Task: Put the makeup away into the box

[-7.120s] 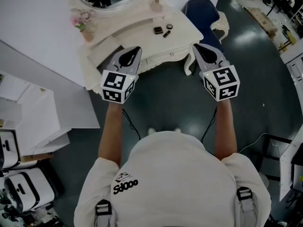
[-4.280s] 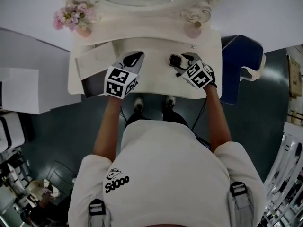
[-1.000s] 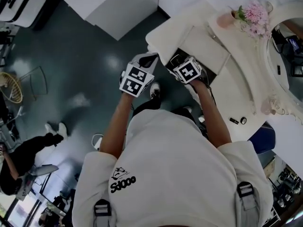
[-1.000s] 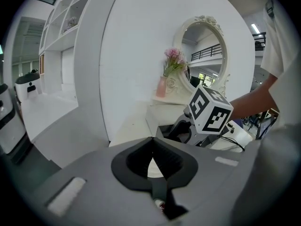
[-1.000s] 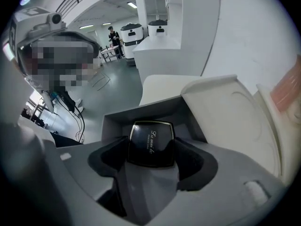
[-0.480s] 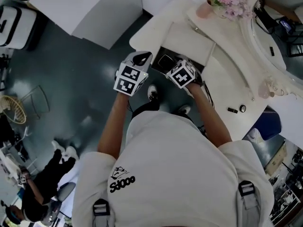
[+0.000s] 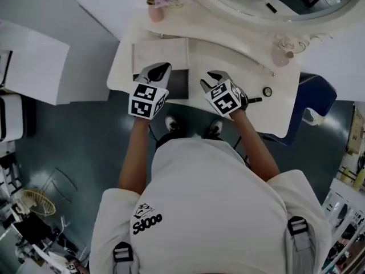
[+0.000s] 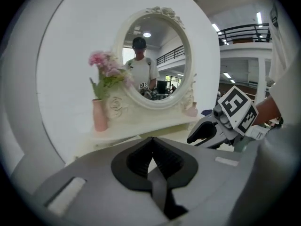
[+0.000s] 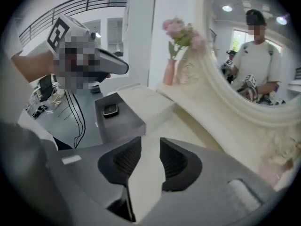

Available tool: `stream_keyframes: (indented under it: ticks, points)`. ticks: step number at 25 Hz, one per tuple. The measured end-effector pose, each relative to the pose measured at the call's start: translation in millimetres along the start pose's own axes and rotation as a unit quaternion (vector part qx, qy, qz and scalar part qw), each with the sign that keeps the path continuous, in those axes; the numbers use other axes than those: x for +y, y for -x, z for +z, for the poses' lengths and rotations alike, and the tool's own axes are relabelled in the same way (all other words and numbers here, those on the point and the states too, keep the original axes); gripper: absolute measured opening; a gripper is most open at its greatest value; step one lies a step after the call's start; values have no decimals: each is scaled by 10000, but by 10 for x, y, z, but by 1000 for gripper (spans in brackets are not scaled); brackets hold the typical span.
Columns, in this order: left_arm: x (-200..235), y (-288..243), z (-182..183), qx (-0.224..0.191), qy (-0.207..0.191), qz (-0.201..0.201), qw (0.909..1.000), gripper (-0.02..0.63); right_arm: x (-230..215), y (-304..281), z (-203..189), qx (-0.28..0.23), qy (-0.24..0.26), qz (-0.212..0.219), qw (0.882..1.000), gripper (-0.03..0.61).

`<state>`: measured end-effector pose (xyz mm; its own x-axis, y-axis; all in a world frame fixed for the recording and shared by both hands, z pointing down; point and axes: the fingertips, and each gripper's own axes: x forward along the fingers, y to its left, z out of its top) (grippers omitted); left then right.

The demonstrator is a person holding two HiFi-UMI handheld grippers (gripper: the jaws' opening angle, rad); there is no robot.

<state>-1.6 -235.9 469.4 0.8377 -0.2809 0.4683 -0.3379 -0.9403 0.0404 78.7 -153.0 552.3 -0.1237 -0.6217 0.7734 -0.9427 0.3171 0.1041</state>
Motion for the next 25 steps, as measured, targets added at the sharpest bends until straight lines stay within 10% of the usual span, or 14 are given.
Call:
stream_keyframes:
  ticks: [3,14,25]
  points:
    - [-502,-385,227,-21,-375,-589,9976,18,-522,420,-442,-131,-703,-800,9942,5]
    - [-1941,-1266,458,189,-989,-1750,9794,18,-1551,1488,-1995,-44,-2035,-2040,9576,5]
    - [-2583,-1733,11,709,-843,-1955,9745,18,-1697,1078,-2828,528,-1795,-945,9778,260]
